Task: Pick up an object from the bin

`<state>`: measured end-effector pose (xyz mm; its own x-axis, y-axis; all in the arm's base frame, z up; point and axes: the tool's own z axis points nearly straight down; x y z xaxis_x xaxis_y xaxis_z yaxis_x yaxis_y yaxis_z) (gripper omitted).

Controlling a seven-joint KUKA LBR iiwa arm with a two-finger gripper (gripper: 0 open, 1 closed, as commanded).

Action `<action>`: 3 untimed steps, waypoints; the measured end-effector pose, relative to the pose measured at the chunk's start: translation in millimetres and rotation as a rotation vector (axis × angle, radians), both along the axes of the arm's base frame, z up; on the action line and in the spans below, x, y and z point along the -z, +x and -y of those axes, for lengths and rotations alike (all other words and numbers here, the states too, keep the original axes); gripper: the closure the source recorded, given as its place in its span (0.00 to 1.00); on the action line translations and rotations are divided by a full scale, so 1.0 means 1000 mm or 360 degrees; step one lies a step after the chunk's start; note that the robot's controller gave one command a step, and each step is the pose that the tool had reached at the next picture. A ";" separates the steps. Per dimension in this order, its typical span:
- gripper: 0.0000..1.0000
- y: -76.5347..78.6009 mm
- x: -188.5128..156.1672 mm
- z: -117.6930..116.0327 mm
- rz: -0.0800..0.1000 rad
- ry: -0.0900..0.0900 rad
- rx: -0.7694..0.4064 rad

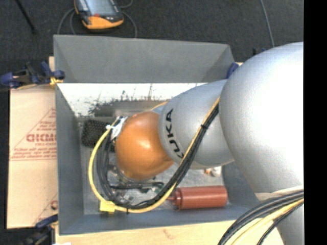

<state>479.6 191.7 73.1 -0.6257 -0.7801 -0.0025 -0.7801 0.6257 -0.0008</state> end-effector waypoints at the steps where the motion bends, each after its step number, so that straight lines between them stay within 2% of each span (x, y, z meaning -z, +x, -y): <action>1: 0.00 0.002 -0.001 -0.002 0.0017 0.0013 -0.0001; 2: 0.00 0.002 0.000 -0.002 0.0016 0.0012 0.0000; 3: 1.00 0.000 -0.004 -0.006 0.0028 0.0002 -0.1074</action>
Offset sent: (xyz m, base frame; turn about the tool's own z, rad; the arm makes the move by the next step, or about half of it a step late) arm 0.0000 0.0000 0.0000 0.0000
